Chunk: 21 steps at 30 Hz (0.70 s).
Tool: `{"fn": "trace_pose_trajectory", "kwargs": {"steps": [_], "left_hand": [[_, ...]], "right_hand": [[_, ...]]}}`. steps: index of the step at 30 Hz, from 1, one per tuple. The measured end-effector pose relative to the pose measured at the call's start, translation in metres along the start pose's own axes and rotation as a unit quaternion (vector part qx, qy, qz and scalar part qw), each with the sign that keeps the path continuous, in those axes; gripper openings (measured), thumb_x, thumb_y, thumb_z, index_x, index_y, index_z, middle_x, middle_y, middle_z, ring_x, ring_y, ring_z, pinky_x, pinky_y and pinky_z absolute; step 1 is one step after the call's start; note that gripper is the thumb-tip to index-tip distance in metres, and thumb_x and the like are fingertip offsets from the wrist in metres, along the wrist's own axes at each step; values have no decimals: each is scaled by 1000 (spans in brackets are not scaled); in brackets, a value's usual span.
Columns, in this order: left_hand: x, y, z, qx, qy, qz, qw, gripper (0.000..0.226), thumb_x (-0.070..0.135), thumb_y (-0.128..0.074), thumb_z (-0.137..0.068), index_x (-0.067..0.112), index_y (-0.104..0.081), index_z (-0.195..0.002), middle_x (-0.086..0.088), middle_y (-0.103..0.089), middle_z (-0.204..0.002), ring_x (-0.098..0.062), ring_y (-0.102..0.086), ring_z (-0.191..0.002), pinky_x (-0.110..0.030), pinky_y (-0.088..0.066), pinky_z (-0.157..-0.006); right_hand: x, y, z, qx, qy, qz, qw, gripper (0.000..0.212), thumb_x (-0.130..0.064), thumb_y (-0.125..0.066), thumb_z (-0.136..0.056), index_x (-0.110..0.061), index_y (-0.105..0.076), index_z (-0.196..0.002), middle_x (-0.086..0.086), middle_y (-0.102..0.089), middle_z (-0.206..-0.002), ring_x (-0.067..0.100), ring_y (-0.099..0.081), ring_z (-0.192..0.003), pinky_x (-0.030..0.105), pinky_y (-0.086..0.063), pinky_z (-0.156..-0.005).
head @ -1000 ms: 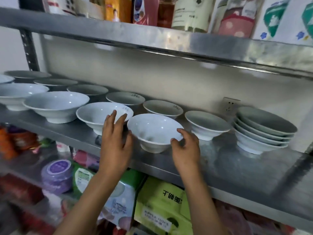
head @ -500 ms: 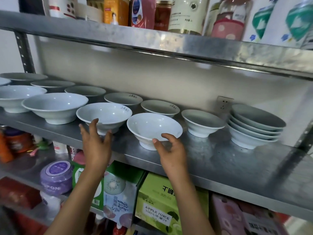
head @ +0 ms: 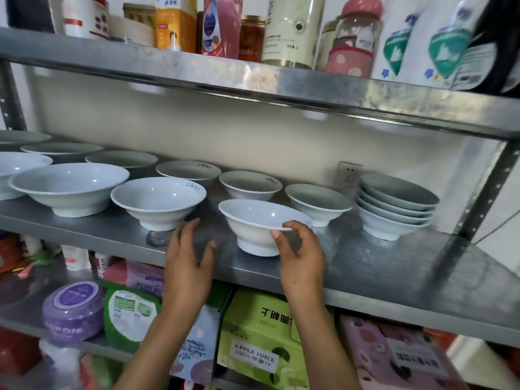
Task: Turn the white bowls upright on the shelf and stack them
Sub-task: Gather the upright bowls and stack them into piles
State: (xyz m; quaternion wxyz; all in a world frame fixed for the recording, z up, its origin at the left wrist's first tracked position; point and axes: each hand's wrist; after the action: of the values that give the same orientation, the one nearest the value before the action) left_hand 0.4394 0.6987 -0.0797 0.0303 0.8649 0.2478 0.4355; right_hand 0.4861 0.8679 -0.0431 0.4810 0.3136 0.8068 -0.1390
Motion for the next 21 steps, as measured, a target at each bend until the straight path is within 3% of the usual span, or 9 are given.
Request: {"fn": "trace_pose_trajectory", "kwargs": {"steps": [4,7,10,13,18,21], "left_hand": [[11,-13,-4,-42,-11,30,999,46,20,-59,-90,24,-44,-134,-1,-43,-137,-24,-50,-116,-40,-44,-97],[20,-27,-13,-64,-12,55,996,47,19,-60,-90,24,-45,-134,0,-44,-137,-17,-49,-117,-40,-46,-96],[23,-44,-21,-73,-22,82,994,47,15,-61,-89,20,-46,-134,-1,-44,-135,-10,-46,-117,-45,-47,-97],[28,-66,-26,-90,-23,102,990,48,10,-62,-88,16,-47,-132,-5,-45,-132,-15,-48,-117,-47,-46,-97],[39,-101,-45,-109,7,134,985,47,11,-61,-88,19,-48,-133,-4,-47,-129,-19,-50,-114,-32,-42,-96],[36,-117,-69,-97,67,159,980,47,12,-61,-88,18,-48,-133,-4,-53,-127,-19,-54,-110,-27,-41,-88]], "right_hand": [[-8,27,-12,55,27,-38,997,16,-21,-69,-86,-20,-65,-101,-3,-65,-110,7,-59,-108,17,-45,-91],[-18,44,-31,107,73,-47,990,16,-18,-70,-86,-24,-65,-99,1,-63,-116,9,-58,-112,6,-41,-85],[-23,57,-55,128,102,-50,985,17,-19,-70,-86,-28,-64,-99,5,-62,-116,9,-59,-104,4,-41,-78],[-25,66,-80,140,134,-26,981,17,-15,-70,-86,-24,-63,-99,8,-60,-120,14,-57,-108,2,-40,-80],[-4,67,-122,132,160,22,978,16,-9,-67,-87,-11,-64,-102,13,-56,-123,18,-55,-113,-3,-35,-83],[21,61,-141,112,152,55,981,17,-10,-68,-87,-9,-65,-103,14,-55,-125,4,-55,-108,-2,-34,-83]]}}
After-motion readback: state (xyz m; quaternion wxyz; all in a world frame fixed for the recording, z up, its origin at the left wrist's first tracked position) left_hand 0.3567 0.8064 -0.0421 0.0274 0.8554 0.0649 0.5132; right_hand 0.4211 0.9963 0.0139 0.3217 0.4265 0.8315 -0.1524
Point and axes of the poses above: each hand's wrist, its own z-axis away from the middle knuckle, its own y-axis out of the back of the hand, x = y × z
